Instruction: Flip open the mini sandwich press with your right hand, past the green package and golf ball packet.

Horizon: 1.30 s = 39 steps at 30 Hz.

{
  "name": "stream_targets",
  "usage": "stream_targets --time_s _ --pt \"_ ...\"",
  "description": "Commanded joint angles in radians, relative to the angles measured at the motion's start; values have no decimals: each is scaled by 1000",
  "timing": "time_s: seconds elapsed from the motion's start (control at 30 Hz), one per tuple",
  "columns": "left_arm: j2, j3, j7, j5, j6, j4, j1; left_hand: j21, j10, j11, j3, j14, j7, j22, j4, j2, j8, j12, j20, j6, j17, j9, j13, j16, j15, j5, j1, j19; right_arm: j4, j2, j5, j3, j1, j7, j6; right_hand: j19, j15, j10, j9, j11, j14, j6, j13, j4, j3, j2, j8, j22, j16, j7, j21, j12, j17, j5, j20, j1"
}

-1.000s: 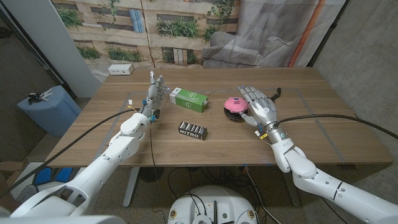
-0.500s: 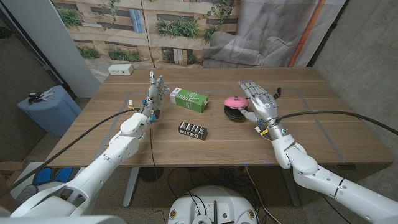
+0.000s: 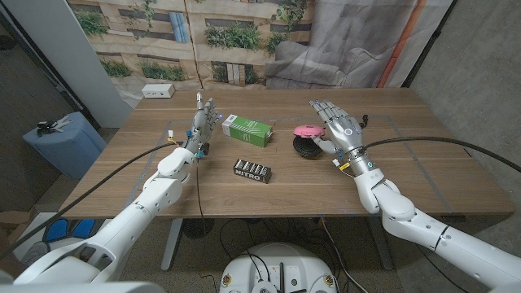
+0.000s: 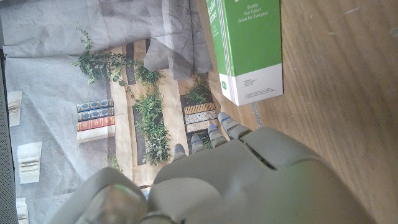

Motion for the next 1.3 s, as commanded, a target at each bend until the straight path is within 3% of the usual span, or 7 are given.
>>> stream_targets --time_s 0.03,1.3 --pt "0 0 0 0 0 0 0 6 -7 0 -8 -8 -8 3 1 52 5 6 -3 -34 3 5 2 7 -36 5 0 3 14 5 18 10 37 20 23 2 1 7 2 2 7 7 2 3 0 9 -4 1 8 1 -1 -2 5 -1 9 -4" --pt "0 0 0 0 0 0 0 7 -6 -1 -8 -7 -8 3 1 52 5 7 -3 -34 3 5 2 7 -37 5 0 4 -19 2 99 41 138 236 62 -5 12 10 2 4 1 8 2 9 -7 13 -14 1 4 0 -3 -5 6 -1 18 -23"
